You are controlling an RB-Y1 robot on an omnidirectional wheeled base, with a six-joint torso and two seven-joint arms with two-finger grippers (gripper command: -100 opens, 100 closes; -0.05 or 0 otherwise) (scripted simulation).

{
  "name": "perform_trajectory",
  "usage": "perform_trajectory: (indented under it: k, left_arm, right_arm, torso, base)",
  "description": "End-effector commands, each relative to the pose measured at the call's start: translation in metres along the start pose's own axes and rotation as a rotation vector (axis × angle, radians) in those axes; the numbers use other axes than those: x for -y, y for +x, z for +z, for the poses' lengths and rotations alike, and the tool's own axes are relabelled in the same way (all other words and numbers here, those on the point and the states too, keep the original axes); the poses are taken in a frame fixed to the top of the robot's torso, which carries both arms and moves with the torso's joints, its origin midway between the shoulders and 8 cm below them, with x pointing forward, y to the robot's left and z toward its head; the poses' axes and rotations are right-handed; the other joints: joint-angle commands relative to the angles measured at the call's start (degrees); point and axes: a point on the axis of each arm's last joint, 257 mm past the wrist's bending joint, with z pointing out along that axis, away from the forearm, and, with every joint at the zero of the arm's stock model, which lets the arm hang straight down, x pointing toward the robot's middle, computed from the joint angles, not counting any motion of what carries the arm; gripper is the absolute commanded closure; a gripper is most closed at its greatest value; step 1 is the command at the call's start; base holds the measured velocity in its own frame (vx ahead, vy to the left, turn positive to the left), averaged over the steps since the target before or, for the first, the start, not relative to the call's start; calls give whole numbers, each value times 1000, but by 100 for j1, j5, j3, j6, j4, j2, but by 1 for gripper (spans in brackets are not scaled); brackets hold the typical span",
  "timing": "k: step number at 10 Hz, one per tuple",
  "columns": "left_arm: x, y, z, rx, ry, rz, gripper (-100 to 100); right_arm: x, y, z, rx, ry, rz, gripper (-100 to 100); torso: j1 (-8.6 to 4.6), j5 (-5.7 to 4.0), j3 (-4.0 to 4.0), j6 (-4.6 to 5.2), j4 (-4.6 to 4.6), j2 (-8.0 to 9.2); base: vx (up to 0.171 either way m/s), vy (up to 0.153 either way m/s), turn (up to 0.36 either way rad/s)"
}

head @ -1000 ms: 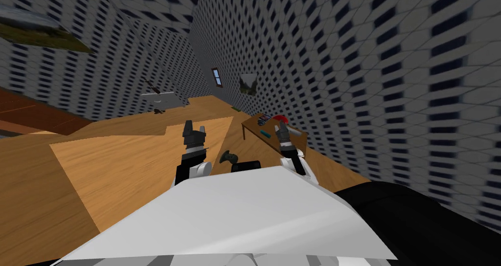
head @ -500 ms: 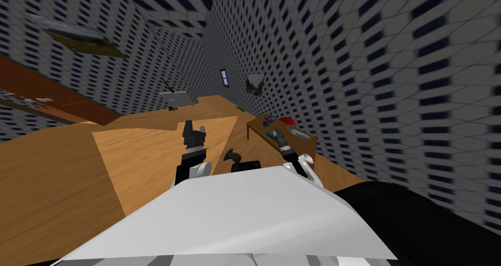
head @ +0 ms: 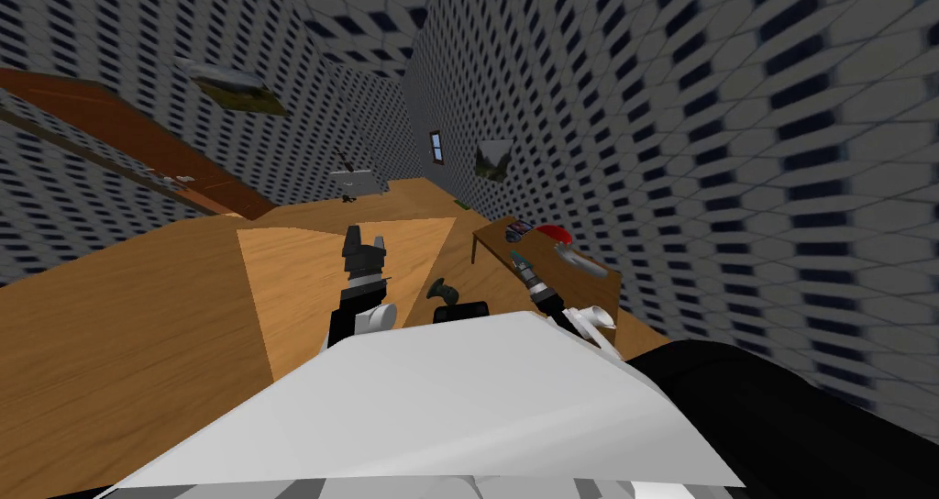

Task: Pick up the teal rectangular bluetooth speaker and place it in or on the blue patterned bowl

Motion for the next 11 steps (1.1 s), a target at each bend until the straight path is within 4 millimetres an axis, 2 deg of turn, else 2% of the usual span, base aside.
perform_trajectory:
  k: [1,2,5,6,8,10,11]
  left_arm:
    - [0,0,0,0,0,0,0]
    - [0,0,0,0,0,0,0]
    - [0,0,0,0,0,0,0]
    - [0,0,0,0,0,0,0]
    - [0,0,0,0,0,0,0]
    - [0,0,0,0,0,0,0]
    - [0,0,0,0,0,0,0]
  right_arm:
    - [32,15,-10,-68,76,-52,-100]
    - [32,15,-10,-74,77,-64,-100]
    - [93,33,-48,-209,210,-181,-100]
    - [97,34,-50,-216,219,-194,-100]
    - [138,39,-81,-309,305,-281,-100]
    - [140,39,-82,-313,308,-288,-100]
    - [160,39,-99,-363,348,-336,-100]
  torso:
    - [0,0,0,0,0,0]
    - [5,0,-6,-3,-2,-11]
    - [-6,-1,-2,0,-1,-4]
    - [-11,-3,-8,0,-3,-15]
    - [-10,-2,-5,1,-2,-9]
    - [-14,-3,-8,3,-3,-13]
    - [-13,-3,0,5,0,0]
  base:
    - [69,76,282]
    - [37,44,69]
    - [58,35,222]
    - [59,20,92]
    - [77,24,178]
    - [50,10,60]
    - [66,12,147]
